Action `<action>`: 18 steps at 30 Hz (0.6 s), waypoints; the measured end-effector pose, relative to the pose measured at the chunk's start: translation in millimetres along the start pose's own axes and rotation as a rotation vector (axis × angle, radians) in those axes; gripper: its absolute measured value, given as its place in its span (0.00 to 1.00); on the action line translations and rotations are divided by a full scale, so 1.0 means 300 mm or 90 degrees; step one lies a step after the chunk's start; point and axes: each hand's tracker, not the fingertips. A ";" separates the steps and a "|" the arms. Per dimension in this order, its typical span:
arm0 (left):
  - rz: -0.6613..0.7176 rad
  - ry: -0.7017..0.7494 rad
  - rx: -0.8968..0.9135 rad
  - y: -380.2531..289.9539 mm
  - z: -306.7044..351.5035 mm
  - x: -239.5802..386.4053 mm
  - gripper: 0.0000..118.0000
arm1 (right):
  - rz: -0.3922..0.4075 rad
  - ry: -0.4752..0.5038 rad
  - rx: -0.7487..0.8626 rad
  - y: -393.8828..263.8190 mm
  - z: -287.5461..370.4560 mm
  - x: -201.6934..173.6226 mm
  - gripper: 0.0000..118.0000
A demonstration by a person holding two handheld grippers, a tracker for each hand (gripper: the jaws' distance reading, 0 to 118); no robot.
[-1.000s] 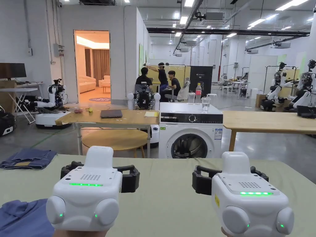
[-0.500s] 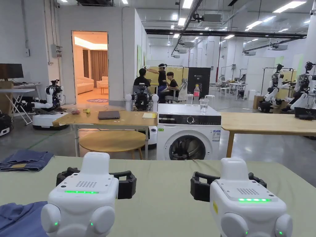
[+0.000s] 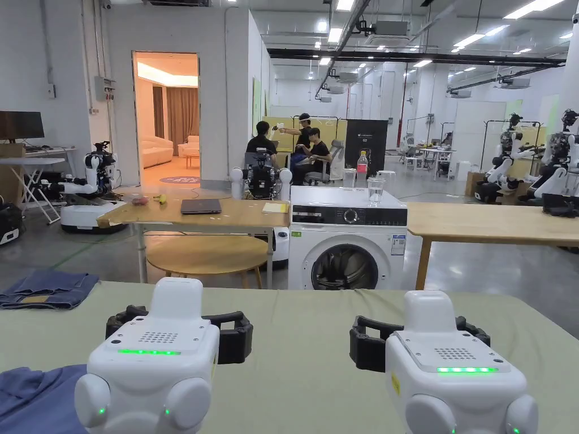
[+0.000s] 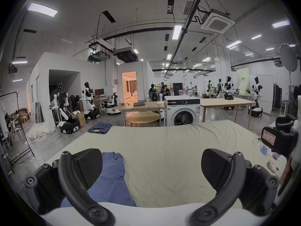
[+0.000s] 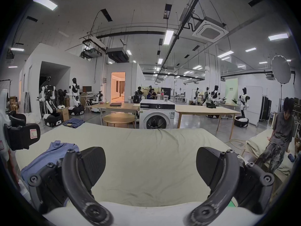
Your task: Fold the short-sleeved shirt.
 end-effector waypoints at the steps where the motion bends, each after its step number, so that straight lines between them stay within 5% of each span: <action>1: 0.000 -0.003 0.000 -0.001 -0.001 0.001 1.00 | 0.002 0.000 -0.005 -0.002 -0.002 0.000 0.94; 5: -0.001 -0.006 -0.004 -0.005 -0.005 0.005 0.99 | 0.006 -0.006 -0.012 -0.007 -0.006 0.002 0.88; 6: -0.001 -0.024 -0.006 -0.007 -0.003 0.005 0.82 | 0.005 -0.004 -0.011 -0.007 0.000 0.005 0.73; 8: 0.006 -0.039 0.003 -0.010 0.005 0.004 0.01 | -0.014 0.011 -0.001 -0.004 0.015 0.016 0.08; 10: 0.002 -0.012 0.023 -0.008 -0.001 0.009 0.00 | -0.015 -0.035 0.023 -0.015 0.014 0.009 0.00; 18: 0.005 -0.007 0.004 -0.001 0.027 -0.059 0.00 | 0.016 0.011 0.008 -0.011 0.020 -0.029 0.00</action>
